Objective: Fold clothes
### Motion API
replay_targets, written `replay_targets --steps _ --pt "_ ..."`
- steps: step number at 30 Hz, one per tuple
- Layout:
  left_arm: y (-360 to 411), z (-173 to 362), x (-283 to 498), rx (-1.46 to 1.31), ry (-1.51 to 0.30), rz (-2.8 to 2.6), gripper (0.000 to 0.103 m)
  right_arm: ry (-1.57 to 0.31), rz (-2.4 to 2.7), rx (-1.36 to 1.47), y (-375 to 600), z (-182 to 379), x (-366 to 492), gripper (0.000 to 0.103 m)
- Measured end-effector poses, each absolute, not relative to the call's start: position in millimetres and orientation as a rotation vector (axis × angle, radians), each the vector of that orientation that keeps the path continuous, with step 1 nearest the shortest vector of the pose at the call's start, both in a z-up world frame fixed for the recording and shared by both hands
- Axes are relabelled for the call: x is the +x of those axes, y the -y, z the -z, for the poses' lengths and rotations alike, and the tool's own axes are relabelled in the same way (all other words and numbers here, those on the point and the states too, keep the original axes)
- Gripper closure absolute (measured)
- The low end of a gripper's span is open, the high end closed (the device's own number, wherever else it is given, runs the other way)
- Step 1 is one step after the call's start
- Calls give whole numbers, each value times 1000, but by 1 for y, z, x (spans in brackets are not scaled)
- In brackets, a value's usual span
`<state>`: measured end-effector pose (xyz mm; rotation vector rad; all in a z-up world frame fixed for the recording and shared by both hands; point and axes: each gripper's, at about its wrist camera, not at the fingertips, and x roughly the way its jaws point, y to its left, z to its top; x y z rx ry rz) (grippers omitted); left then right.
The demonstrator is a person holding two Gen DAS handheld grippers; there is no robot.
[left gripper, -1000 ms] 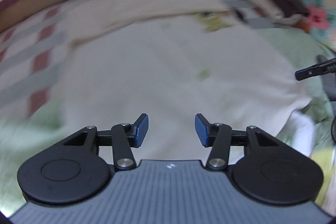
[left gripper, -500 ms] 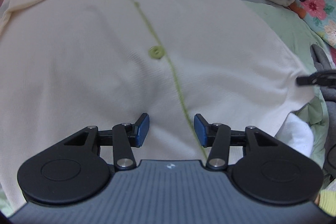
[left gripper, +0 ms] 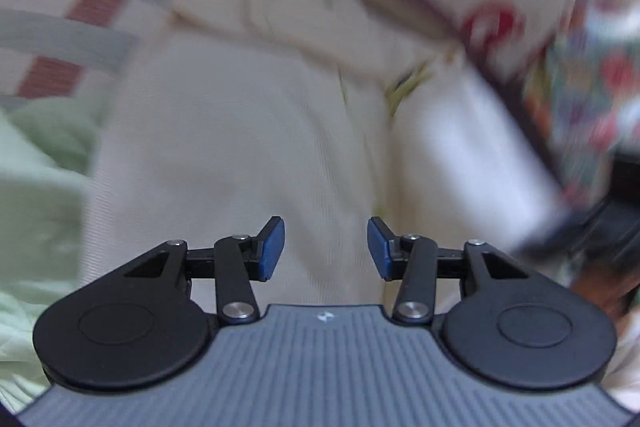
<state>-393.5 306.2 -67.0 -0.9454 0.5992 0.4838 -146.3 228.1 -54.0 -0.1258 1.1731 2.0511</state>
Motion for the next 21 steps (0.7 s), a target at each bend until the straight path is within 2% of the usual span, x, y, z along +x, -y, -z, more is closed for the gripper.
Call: replay_targets --steps 2,7,13,18,21 --pt "-317 67 -414 -998 -544 -480 57 -1235 -2067 -266 -253 75 -170 98" --pt "-327 101 -415 -1069 -613 -416 55 -1312 -2083 -430 -282 114 -199 98" --pt "-341 138 -413 -1235 -581 -291 54 -1298 -2152 -402 -293 110 -203 98" --pt "-339 136 -404 -1201 -574 -245 53 -1310 -2125 -475 -289 118 -200 98" --pt "-333 139 -393 -1169 -643 -225 52 -1310 -2137 -492 -291 119 -204 98"
